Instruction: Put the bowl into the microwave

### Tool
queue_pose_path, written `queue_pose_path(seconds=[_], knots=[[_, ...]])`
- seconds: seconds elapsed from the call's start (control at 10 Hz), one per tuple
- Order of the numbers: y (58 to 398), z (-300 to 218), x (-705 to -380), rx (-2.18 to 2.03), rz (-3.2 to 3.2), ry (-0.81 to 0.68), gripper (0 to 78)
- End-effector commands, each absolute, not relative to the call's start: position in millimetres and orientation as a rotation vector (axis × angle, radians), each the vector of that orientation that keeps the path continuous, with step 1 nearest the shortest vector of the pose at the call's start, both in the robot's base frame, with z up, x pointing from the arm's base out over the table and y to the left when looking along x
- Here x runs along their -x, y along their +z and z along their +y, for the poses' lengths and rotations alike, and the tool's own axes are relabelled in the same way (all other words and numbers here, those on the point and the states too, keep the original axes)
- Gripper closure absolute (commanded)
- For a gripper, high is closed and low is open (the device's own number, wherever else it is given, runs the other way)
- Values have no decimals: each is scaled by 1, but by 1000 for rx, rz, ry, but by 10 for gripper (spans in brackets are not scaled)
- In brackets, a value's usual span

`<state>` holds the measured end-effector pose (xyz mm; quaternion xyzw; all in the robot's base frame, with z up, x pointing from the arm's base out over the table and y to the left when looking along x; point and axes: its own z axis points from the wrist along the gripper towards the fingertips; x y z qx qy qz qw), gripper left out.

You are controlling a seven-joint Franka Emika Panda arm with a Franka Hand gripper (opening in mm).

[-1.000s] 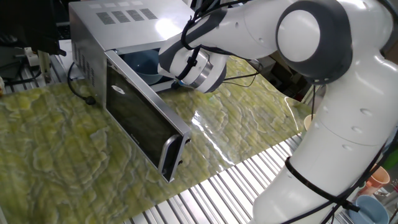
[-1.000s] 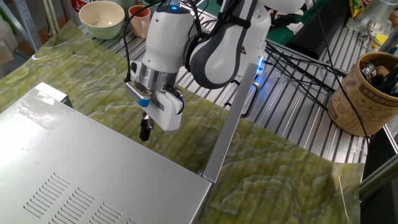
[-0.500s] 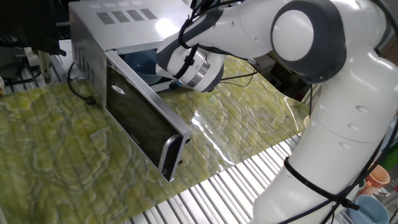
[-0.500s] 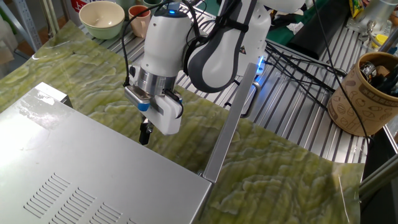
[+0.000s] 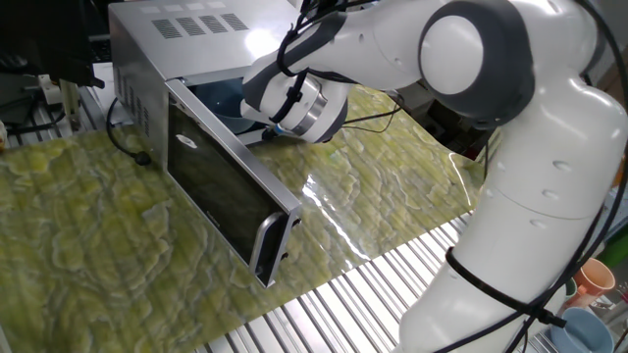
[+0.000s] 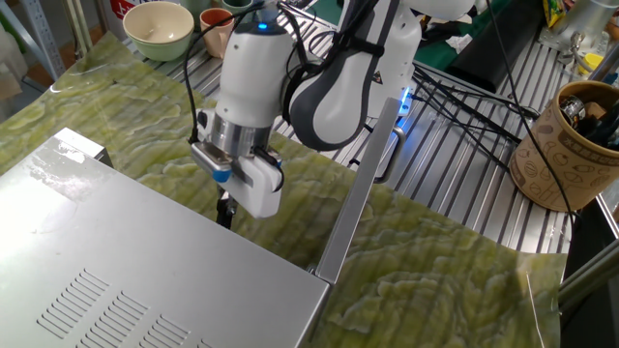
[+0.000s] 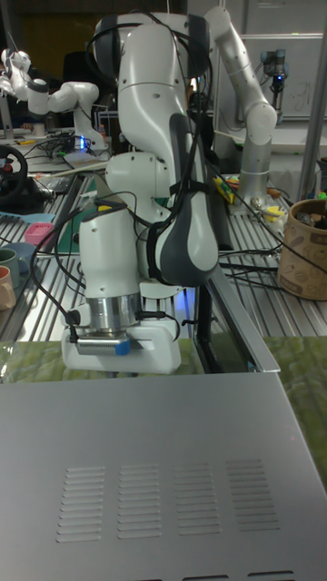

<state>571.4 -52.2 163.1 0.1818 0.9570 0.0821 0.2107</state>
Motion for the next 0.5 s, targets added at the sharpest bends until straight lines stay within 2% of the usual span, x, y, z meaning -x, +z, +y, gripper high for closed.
queue_pose_path(seconds=[0.1,0.5], knots=[[163,-51,-579,-496,2647,230,764],[170,-54,-585,-483,2629,225,764]])
